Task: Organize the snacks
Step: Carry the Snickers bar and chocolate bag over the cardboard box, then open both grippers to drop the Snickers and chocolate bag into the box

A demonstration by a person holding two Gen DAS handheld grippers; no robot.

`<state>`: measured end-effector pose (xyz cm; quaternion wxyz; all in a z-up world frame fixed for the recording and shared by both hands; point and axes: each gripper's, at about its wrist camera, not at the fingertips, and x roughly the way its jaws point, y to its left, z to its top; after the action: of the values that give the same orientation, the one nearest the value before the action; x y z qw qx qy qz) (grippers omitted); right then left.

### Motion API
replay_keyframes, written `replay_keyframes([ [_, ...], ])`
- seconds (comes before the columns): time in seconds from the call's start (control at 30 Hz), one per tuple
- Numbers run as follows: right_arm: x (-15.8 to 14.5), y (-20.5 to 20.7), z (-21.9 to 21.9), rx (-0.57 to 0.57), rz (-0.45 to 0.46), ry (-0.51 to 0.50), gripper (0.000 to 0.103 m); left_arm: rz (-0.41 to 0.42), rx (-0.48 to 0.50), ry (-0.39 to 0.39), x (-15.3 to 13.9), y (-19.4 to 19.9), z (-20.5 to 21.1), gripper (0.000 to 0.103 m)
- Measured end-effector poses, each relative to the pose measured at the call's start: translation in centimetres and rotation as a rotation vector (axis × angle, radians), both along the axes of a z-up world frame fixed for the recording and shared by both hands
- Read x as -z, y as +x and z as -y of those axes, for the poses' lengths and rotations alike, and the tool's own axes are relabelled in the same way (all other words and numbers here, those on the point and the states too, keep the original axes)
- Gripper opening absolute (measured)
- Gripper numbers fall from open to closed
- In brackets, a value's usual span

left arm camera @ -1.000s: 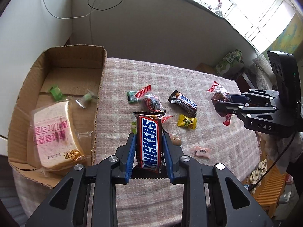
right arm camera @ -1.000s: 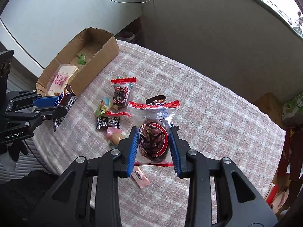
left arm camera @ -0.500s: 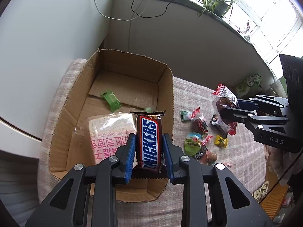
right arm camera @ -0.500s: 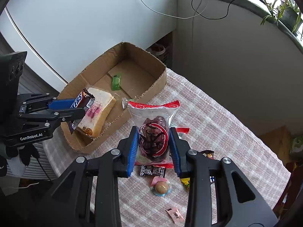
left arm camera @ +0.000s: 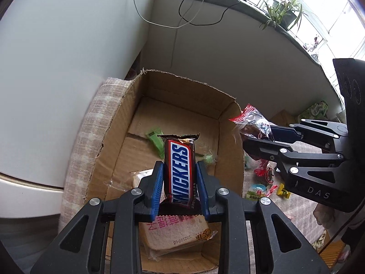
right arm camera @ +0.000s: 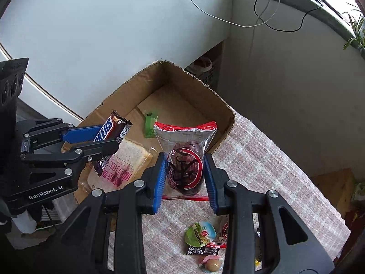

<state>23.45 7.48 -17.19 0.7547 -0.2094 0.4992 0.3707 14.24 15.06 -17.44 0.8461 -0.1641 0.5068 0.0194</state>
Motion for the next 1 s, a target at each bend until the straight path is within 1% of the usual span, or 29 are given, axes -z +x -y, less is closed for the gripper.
replay_keyframes([
  [0.2,1.0,1.1,-1.5,0.004,-0.012,-0.015,0.033,-0.005,-0.023,-0.001,0.3,0.8,-0.8,0.027],
  [0.4,2.1,1.6,-2.2,0.006,-0.023,-0.031,0.033,-0.015,-0.033,0.004,0.7,1.5,-1.1,0.027],
  [0.77,2.5,2.0,-2.5,-0.001,-0.023,-0.033,0.034,-0.016,-0.039,0.023,0.6,2.0,-1.4,0.027],
  [0.8,2.5,2.1,-2.5,0.000,-0.021,-0.033,0.035,-0.018,-0.040,0.029,0.5,2.1,-1.4,0.027],
  [0.87,2.3,2.1,-2.4,0.007,-0.008,-0.029,0.052,-0.017,-0.042,0.035,0.5,2.1,-1.4,0.030],
  [0.93,1.9,2.1,-2.3,0.012,0.004,-0.022,0.061,-0.014,-0.046,0.035,0.4,2.0,-1.5,0.032],
  [1.0,1.5,2.0,-2.0,0.012,0.001,-0.015,0.062,-0.013,-0.050,0.039,0.4,1.8,-1.6,0.032],
])
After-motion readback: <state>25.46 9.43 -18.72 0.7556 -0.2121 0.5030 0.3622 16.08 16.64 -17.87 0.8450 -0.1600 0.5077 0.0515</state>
